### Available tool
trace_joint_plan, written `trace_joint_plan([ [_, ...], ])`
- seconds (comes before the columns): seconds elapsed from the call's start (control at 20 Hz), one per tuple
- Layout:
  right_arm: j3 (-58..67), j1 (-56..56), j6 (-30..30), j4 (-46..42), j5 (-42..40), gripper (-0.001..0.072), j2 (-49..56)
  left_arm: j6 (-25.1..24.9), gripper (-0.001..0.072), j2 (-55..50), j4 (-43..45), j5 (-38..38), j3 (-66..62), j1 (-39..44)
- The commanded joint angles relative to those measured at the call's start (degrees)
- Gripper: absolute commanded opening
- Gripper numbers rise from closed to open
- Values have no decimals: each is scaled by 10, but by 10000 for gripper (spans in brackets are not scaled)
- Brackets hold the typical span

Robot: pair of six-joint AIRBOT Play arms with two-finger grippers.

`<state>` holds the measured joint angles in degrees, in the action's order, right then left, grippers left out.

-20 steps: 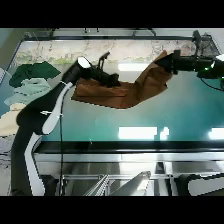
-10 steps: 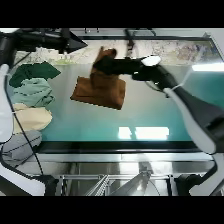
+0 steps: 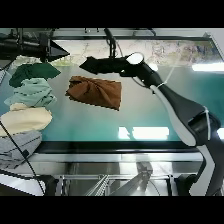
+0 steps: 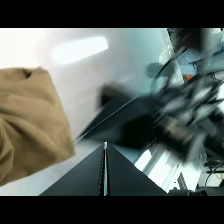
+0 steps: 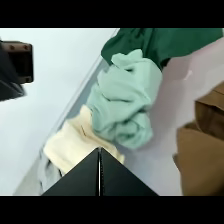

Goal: Fold the shirts.

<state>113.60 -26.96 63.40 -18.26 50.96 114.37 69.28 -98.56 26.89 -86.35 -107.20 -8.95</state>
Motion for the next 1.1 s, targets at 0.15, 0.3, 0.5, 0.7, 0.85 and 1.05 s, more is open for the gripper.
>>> trace_joint_plan([
  [0.15,-62,89,298,-487,222,20,-128,-24,17,7,-2,-53,28,-29],
  [0.3,-176,102,363,-520,170,196,-142,-37,43,7,-63,-78,28,-24],
  [0.5,-221,106,370,-455,109,530,-80,-37,347,7,-75,-67,28,-18],
  [0.7,-221,106,288,-291,51,663,-16,-37,347,7,-76,-76,28,-18],
  [0.85,-221,104,269,-215,32,664,20,-32,346,7,-76,-79,28,-18],
  [1.05,-221,99,200,-110,28,604,49,-32,346,7,-75,-75,28,-18],
])
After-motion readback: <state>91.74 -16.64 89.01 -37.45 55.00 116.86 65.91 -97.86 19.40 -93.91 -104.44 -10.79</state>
